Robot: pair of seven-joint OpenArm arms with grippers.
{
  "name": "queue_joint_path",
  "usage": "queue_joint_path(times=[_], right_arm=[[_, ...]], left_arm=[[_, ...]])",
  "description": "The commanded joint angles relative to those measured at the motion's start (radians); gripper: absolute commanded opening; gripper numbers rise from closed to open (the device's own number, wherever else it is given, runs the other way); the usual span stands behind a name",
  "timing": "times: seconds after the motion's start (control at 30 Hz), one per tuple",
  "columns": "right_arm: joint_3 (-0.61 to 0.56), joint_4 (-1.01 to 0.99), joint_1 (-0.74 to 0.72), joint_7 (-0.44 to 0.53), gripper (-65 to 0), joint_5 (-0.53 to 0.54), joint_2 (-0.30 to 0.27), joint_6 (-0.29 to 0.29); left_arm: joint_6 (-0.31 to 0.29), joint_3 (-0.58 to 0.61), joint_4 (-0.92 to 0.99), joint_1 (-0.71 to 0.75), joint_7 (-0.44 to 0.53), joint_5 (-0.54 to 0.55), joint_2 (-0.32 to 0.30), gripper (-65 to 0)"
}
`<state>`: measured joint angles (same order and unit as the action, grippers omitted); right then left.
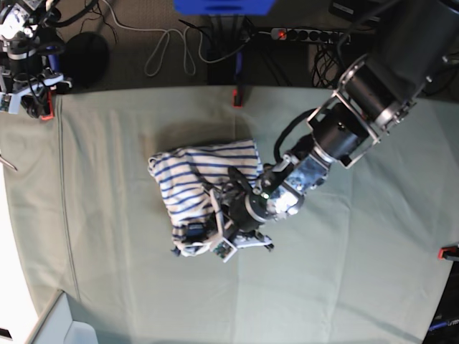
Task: Layout the t-shirt on the table in an organized manner, then fold the t-shirt properly
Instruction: 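Press and straighten the folded bundle with the right gripper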
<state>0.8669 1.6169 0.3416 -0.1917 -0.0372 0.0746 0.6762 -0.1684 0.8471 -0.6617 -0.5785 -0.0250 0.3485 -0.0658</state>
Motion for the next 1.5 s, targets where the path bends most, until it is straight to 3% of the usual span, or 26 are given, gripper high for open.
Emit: queue_joint_path(times=[0.0,0.17,0.43,0.6,0.7,0.87,1.07,1.23,1.47], right_arm=[[-0.007,0.018,0.000,0.024,-65.0,0.013,-0.011,0.022],[-0.016,0.018,0.001,0.024,-65.0,0.013,-0.011,0.022],[-0.016,0.018,0.001,0.025,-65.0,0.013,-0.011,0.022],[-0.081,0.062,0.009,0.027,-65.0,0.013,-0.012,0.022],[-0.140,0.115,0.012,0.022,-65.0,0.012,-0.012,0.022],[-0.259,0.237,0.009,0.022,-65.0,0.012,0.034,0.022],[-0.556,0.306,-0.016,0.021,-65.0,0.012,0.073,0.022],[-0.802,0.190,-0.065,0.019,-65.0,0.009,0.069,0.022],[-0.895,-0.125,-0.174,0.030,-65.0,0.010,0.026,0.022]], left_arm=[[0.000,-0.002,-0.010,-0.031,0.030,0.004,0.014,-64.5],[0.000,-0.002,-0.007,-0.034,0.030,0.004,0.017,-62.7],[0.000,-0.010,-0.051,-0.033,0.030,0.005,0.002,-40.4],[0.010,-0.022,-0.229,-0.010,0.032,0.014,-0.082,-32.5],[0.010,-0.105,-0.367,0.028,0.030,0.013,-0.113,-31.4],[0.010,-0.351,-0.570,0.147,-0.023,0.010,-0.170,-31.4],[0.010,-0.811,-0.748,0.381,-0.166,0.013,-0.220,-31.4],[0.008,-1.199,-0.823,0.581,-0.266,0.013,-0.211,-31.4],[0.002,-1.445,-0.904,0.791,-0.306,0.014,-0.193,-31.4]])
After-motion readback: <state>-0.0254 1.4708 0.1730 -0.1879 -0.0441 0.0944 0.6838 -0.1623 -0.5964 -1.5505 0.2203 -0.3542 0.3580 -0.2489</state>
